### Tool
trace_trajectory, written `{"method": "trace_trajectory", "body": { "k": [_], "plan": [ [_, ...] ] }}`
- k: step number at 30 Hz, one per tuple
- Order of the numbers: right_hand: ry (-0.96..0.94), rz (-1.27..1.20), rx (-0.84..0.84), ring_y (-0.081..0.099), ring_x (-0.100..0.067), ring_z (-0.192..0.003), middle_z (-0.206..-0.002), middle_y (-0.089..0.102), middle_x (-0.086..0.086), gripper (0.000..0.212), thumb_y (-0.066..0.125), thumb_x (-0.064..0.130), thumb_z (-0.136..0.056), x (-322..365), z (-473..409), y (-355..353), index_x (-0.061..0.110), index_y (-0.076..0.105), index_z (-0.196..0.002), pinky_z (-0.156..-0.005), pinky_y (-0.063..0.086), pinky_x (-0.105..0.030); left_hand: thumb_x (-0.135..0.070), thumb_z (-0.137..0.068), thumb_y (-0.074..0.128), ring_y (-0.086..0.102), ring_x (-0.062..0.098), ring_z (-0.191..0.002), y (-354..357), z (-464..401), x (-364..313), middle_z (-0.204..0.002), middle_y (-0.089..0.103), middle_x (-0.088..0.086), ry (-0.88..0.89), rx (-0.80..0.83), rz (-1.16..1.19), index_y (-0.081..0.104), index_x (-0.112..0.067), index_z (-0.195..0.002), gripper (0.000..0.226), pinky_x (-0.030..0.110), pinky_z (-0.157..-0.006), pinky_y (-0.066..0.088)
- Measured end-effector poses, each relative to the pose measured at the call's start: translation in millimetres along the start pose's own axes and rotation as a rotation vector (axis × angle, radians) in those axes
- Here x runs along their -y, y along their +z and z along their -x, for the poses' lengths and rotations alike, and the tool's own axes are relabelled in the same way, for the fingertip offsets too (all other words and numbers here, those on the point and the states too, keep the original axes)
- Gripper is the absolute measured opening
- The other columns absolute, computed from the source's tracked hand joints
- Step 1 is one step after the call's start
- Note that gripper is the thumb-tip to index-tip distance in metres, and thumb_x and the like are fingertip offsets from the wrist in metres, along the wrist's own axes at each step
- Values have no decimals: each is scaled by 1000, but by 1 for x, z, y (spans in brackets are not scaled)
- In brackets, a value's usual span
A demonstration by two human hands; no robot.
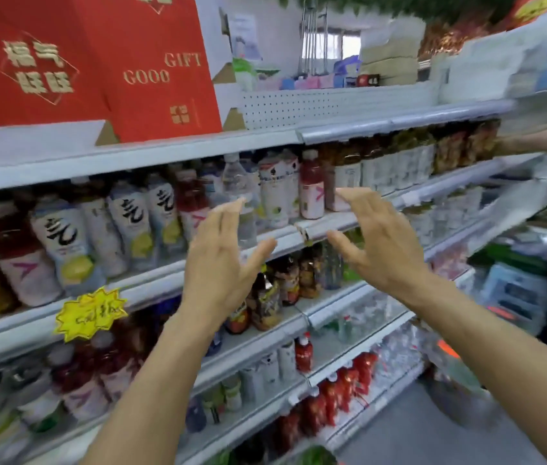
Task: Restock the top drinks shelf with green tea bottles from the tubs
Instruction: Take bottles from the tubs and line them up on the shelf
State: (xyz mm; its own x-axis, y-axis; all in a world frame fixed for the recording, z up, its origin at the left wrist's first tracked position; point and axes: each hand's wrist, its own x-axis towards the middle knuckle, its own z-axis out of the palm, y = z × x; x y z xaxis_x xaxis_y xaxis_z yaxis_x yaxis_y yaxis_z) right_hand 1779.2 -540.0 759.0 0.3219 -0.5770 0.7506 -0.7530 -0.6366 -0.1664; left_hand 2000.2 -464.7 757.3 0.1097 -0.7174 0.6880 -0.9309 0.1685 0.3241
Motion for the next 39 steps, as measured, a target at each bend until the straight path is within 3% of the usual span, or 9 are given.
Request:
{"method": "trace_trajectory", "body": {
  "k": [5,9,13,19,24,28,35,39],
  "plan": [
    [44,136,84,51,-33,-122,-136,52,-11,56,58,42,-93,-122,55,-29,12,47,-140,-94,47,-46,-54,-96,51,39,24,-137,102,11,-83,-149,42,6,-36,61,92,36,-16,-152,69,43,-110,38],
    [142,131,174,51,-33,-122,-135,52,-12,54,63,35,-93,-196,88,-42,11,48,-139,-86,52,-46,-49,-96,57,42,24,-133,171,24,-128,-144,45,5,-84,151,175,40,-15,-150,66,41,-103,42],
    [238,139,223,51,-33,-120,-134,51,-12,54,61,35,-94,-262,113,-43,12,46,-141,-80,47,-40,-47,-96,58,42,25,-134,232,18,-156,-145,45,6,-63,268,191,38,-17,-151,66,42,-103,42],
    [397,128,316,47,-33,-122,-133,47,-9,54,60,35,-95,-360,135,-18,15,42,-142,-82,49,-45,-47,-96,59,42,25,-133,334,-6,-194,-144,43,6,-33,406,196,36,-17,-152,68,41,-104,41],
    [478,148,414,43,-21,-128,-138,43,0,56,54,40,-98,-456,125,18,23,36,-147,-81,42,-35,-49,-96,59,40,21,-137,434,-32,-210,-147,42,1,-65,502,235,34,-21,-152,67,41,-110,39],
    [550,134,543,45,-21,-125,-135,46,1,47,52,42,-98,-543,111,55,23,45,-140,-89,45,-39,-52,-97,56,33,20,-146,522,-63,-215,-156,38,-1,-193,626,288,32,-24,-154,67,46,-116,33],
    [617,106,780,49,-25,-126,-135,50,-4,45,56,39,-96,-676,102,107,20,50,-137,-98,45,-42,-35,-96,63,53,18,-119,652,-93,-243,-132,53,-2,-421,782,443,47,-21,-141,50,32,-96,44],
    [682,35,925,52,-29,-124,-136,50,-8,50,59,40,-95,-743,112,149,18,50,-139,-100,45,-44,-43,-89,67,57,17,-116,711,-98,-247,-126,56,-5,-567,877,486,49,-23,-139,57,42,-98,51]
  ]
}}
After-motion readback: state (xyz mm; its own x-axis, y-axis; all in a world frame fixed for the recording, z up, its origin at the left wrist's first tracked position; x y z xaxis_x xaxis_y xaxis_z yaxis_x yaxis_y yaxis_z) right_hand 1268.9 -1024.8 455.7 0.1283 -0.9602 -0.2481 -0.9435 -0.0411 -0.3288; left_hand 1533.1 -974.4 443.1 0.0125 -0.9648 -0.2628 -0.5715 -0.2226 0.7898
